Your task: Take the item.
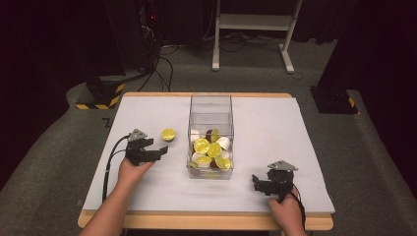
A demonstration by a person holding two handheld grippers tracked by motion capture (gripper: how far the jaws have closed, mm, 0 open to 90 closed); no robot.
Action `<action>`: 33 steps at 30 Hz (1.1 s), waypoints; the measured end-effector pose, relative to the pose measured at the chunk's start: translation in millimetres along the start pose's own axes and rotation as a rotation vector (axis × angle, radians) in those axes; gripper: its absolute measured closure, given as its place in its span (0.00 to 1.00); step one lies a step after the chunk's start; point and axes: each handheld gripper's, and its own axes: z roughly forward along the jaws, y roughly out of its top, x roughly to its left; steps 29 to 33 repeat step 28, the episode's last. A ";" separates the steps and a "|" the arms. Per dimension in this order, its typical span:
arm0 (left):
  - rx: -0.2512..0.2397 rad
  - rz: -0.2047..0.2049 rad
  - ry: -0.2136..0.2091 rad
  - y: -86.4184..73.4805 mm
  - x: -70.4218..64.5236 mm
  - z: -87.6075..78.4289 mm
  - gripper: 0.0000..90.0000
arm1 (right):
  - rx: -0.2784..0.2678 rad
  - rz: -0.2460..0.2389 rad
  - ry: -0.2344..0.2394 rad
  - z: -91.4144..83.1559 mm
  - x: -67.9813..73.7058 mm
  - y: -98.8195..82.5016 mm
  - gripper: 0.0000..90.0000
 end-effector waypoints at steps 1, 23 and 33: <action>0.006 0.001 0.001 -1.5 0.6 -2.5 0.25 | 0.000 0.000 0.000 0.0 0.0 0.0 0.09; 0.101 0.101 0.009 -60.3 5.4 -59.0 0.26 | 0.000 0.000 0.000 -0.1 0.1 -0.1 0.09; 0.115 0.134 0.016 -66.2 1.8 -58.1 0.25 | 0.000 0.000 0.000 0.0 0.1 0.0 0.09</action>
